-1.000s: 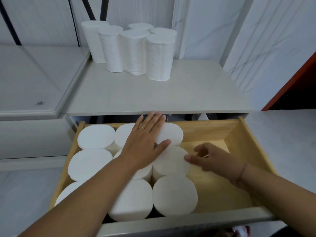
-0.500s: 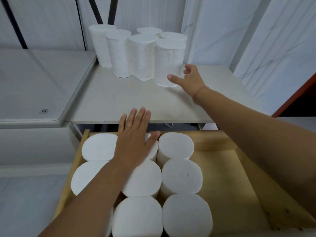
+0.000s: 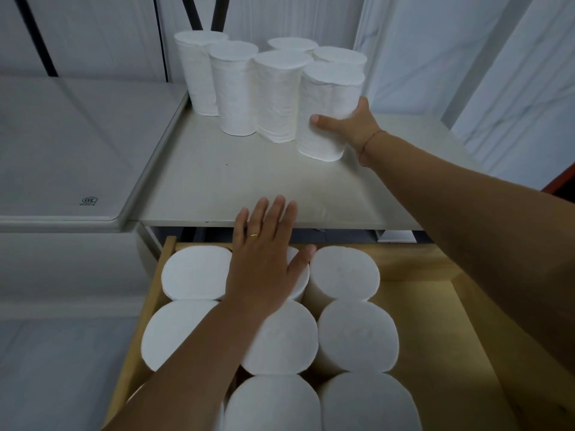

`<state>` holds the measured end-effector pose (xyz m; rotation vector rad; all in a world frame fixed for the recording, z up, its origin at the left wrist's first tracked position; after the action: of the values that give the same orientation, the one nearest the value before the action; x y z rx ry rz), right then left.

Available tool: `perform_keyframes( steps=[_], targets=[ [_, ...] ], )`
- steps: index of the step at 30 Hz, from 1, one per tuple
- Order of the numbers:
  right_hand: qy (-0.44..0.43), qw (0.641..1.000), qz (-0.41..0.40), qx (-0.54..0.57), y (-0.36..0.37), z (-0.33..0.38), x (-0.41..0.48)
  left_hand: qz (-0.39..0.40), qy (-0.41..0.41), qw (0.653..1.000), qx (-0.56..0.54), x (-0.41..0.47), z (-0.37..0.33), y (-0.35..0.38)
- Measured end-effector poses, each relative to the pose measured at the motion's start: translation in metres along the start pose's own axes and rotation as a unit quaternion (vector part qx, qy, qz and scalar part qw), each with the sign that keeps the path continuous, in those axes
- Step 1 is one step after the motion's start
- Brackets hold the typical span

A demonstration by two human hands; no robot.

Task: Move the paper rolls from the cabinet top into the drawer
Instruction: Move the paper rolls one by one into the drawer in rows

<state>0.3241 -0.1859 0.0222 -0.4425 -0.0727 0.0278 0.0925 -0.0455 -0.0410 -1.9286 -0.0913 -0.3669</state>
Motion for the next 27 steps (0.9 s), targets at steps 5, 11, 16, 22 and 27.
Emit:
perform_keyframes(
  steps=[5,11,16,22,27],
  targets=[
    [-0.015,1.000,0.007,0.008,0.001,0.004,-0.029,-0.007,0.002,1.000,-0.004,-0.001,-0.001,-0.001],
    [-0.063,0.990,0.126,0.018,-0.020,0.006,-0.117,-0.003,0.009,1.000,0.006,-0.002,-0.003,-0.001],
    [-0.030,0.977,0.210,0.000,-0.084,-0.020,-0.196,0.012,-0.007,1.000,0.004,-0.008,-0.015,0.009],
    [0.042,0.961,0.269,-0.037,-0.123,-0.085,-0.256,0.091,0.119,0.988,-0.034,-0.026,-0.074,0.040],
    [0.095,0.959,0.258,-0.074,-0.106,-0.152,-0.262,0.151,0.120,0.980,-0.041,-0.032,-0.077,0.052]
  ],
)
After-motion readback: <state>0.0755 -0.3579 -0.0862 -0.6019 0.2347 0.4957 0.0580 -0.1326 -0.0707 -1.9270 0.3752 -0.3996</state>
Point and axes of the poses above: each hand's wrist, its own x-axis towards the middle knuckle, its own y-axis out of the palm, z = x × y, the point moved 8 cm from there along x, towards the middle knuckle, and after that the axes turned 10 degrees about -x, right-handed, at the moved point
